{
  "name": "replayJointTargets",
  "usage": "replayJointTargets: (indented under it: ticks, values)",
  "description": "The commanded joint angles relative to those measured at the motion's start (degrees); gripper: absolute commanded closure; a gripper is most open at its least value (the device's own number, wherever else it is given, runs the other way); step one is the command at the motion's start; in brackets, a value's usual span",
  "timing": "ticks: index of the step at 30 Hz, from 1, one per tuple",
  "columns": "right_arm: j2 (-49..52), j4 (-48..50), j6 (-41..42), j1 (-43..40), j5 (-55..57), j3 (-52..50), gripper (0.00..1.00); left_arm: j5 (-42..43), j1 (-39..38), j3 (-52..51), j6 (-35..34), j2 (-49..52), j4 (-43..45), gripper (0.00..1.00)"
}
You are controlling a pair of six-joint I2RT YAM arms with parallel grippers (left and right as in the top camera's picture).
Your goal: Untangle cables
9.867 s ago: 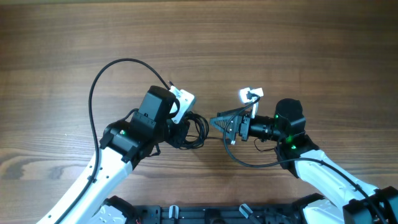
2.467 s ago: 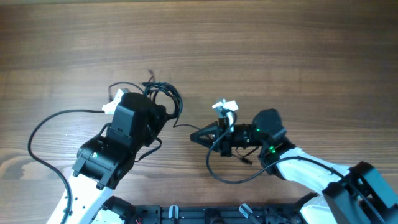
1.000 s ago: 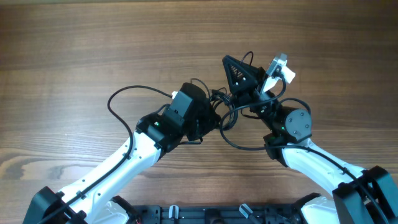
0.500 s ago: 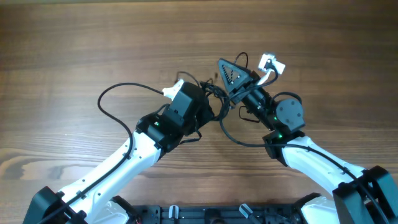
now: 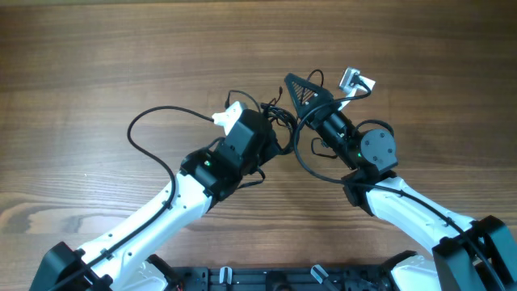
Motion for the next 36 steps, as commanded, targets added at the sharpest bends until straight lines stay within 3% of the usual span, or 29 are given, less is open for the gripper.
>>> replayJointTargets:
  ticks: [1,4,11,16,21,25,31,34,36]
  values:
    - [-0.4,0.2,3.9,-0.2,4.4,0.9,0.95,-0.9,-1.9,0.3,-1.2,0.1,1.2,0.96]
    - [-0.4,0.1,3.6,-0.2,5.9,0.9,0.96,-0.7,-3.1,0.3,-2.6,0.1,1.4,0.96]
    - [-0.4,-0.1,-7.6,-0.2,9.7,0.9,0.96,2.1,-4.1,0.3,-3.2,0.1,1.4,0.96]
    - [-0.4,-1.0,-7.7,-0.2,9.5,0.9,0.96,4.0,-4.1,0.3,-4.2,0.1,1.4,0.96]
    - [-0.4,-7.3,-21.7,-0.2,7.6,0.9,0.96,4.0,-3.7,0.3,-5.1,0.1,1.8,0.96]
    - [-0.4,-13.4,-31.3,-0.2,2.0,0.9,0.95,5.1,-1.4,0.3,-5.3,0.1,2.2,0.96]
    - [-0.4,-14.6,-37.6,-0.2,-6.3,0.9,0.95,10.6,3.7,0.3,-8.6,0.1,2.5,0.96]
    - [-0.4,-14.7,-40.3,-0.2,-10.6,0.9,0.92,12.4,6.3,0.3,-10.8,0.1,3.0,0.96]
    - [-0.4,-15.2,-41.7,-0.2,-13.2,0.9,0.83,12.9,7.1,0.3,-11.1,0.1,4.2,0.96]
